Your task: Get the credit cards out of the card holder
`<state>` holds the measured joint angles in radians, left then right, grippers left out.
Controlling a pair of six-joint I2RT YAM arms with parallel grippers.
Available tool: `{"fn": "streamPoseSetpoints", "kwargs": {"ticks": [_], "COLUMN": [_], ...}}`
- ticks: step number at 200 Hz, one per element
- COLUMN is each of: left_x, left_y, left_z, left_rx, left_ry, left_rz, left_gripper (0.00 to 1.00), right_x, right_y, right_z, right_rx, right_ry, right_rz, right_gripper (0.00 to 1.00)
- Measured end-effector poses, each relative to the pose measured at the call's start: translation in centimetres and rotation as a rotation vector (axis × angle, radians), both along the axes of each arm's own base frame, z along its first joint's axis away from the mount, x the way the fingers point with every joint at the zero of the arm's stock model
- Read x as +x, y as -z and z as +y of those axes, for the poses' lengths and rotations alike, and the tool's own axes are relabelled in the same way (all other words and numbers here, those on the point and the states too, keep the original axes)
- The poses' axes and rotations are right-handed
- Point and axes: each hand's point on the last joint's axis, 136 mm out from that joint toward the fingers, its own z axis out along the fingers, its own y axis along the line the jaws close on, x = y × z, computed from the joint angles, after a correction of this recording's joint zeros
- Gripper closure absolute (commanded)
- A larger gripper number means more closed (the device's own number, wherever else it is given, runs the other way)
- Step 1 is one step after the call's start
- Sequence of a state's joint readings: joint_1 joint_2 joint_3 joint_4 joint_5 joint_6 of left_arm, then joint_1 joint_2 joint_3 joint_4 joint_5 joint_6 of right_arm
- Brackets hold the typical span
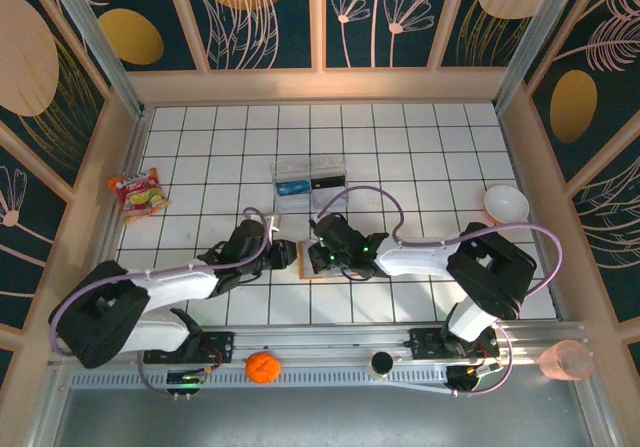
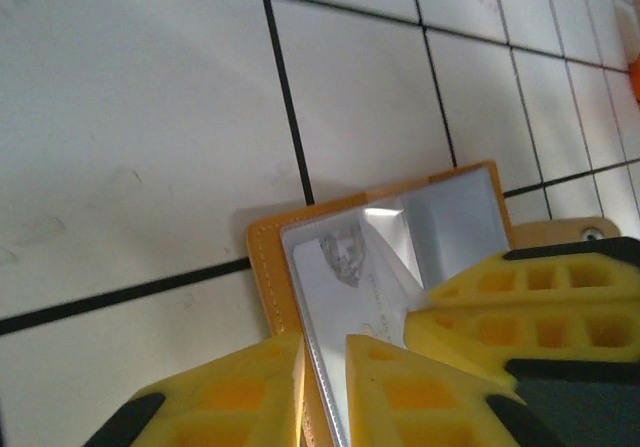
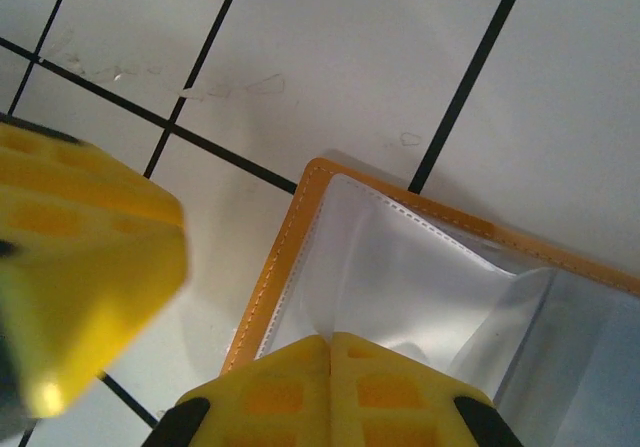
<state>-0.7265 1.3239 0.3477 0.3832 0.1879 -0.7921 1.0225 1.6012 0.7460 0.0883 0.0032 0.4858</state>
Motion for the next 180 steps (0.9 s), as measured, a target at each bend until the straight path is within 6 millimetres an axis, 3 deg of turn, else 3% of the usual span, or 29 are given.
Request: {"fn": "streamPoseSetpoints", "kwargs": {"ticks": [36,100,140,180], "left_x": [-0.7,-0.2,-0.5,-0.4], "left_y": [0.9,1.1,2.5,2.6], "left_z": [-1.2,-2.5,-2.3,-2.3], "left_rx": [0.0,0.014,0.055,0.059], "left_ry": [0.036,0.054,0.057,0.058], "left_rz": [0.029,0.042,0.087,0.091], "left_gripper": [0.92,1.0,1.0,1.0], "right_x": [-0.2,-0.5,-0.7,-0.5], "right_y": [0.1,0.1,0.2,-0.5], "right_z": [0.1,0.1,-0.1,-1.2], "right_rx": [0.013,0.026,0.03,0.04], "right_ry": [0.002,-0.004,0.002,0.043], "right_rz": [0.015,0.028,0.032,0.021], "right_gripper": [1.0,1.0,1.0,1.0]}}
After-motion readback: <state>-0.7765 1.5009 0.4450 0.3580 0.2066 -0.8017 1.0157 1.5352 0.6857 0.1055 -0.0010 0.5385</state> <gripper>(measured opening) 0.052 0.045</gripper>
